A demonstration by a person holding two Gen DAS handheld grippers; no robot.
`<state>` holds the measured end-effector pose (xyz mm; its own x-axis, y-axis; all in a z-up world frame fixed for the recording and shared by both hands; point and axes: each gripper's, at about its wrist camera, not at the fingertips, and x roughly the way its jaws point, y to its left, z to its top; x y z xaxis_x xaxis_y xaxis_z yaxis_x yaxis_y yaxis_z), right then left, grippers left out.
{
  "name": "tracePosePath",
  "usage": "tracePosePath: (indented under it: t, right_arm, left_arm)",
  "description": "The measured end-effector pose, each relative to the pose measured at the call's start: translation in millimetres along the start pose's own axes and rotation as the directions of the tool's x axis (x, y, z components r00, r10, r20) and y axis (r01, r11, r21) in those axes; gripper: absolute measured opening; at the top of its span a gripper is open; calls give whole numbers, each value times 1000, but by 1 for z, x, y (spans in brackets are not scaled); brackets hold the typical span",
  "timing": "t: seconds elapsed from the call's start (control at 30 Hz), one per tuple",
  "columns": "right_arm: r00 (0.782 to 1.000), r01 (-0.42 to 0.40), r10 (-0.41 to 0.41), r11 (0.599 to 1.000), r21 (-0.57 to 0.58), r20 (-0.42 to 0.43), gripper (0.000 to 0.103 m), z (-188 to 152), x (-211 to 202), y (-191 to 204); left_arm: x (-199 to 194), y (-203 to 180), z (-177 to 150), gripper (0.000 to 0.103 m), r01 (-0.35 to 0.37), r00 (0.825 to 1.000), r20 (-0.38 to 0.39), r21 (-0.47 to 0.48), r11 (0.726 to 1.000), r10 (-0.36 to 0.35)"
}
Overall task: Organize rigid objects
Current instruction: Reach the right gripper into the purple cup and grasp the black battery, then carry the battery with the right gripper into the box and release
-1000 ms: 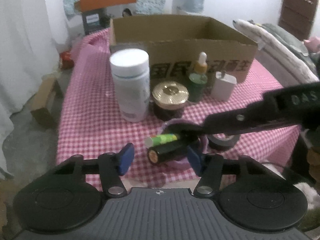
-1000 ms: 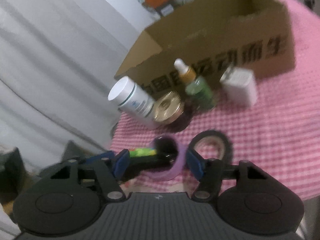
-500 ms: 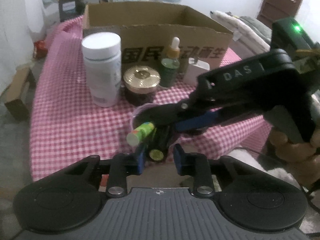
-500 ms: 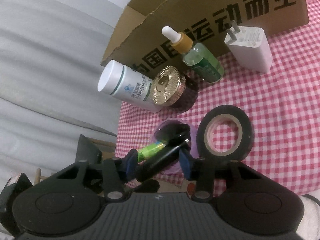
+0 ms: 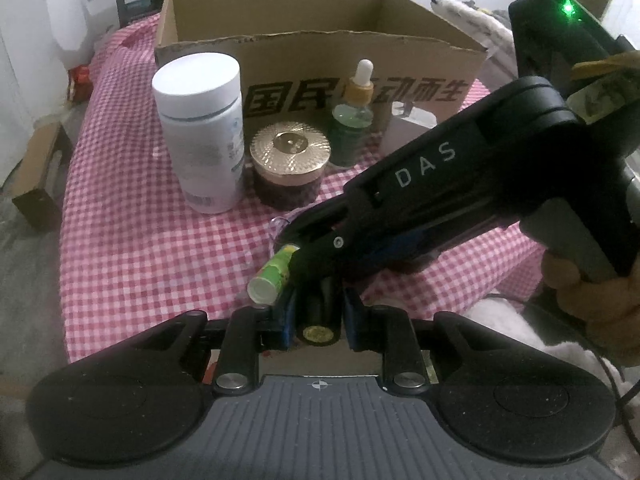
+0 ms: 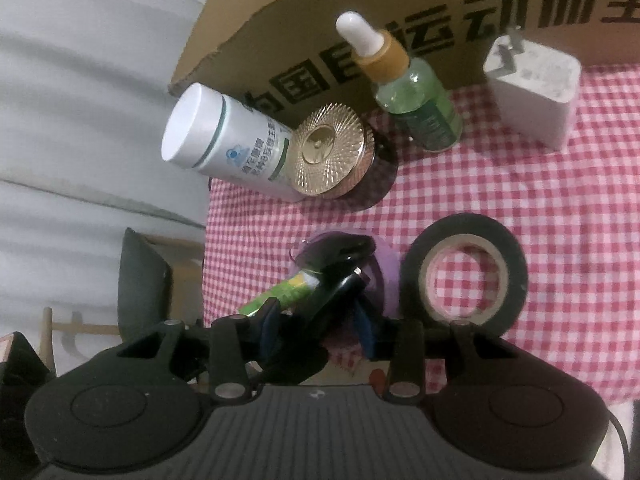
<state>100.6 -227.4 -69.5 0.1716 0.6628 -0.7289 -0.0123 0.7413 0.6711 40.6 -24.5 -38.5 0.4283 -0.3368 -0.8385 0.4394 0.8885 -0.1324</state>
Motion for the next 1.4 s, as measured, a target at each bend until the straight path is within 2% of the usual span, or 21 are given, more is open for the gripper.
tracePosePath:
  t: [0.3,0.6,0.77,0.87,1.13,1.27,1.4]
  right_arm:
    - [994,-75,71,996,41,81,29,-16,-15,-10]
    - [980,-116,118,993,-26,157,23,-27,-40,-5]
    - [967,-144,158,986,-80,199,21,-27,-56,6]
    - [961,-144,164,984,-105,222,21,-23,-61,13]
    - [957,-165,167,986,-26,237,22,-21,-64,-12]
    - [957,-128,132,991,-34,259,24,-24,-69,-19]
    - [954,-185,167,982,49,248,24,-26,-68,-40]
  left_arm:
    - [-9,-7,-3,21,0,1000,29,10,1000,0]
    - [-27,-15,3,21,-38,994,105,25,999,35]
    - [-42,-20,11,21,-7,990,143,28,1000,3]
    - [-41,-24,13,21,-37,986,161,44,998,29]
    - [-31,-13,12,21,-20,990,137,4,1000,19]
    - [-34,-6,16,21,-25,989,145,-25,999,29]
    - [-41,-1,23,21,-9,987,157,-48,999,17]
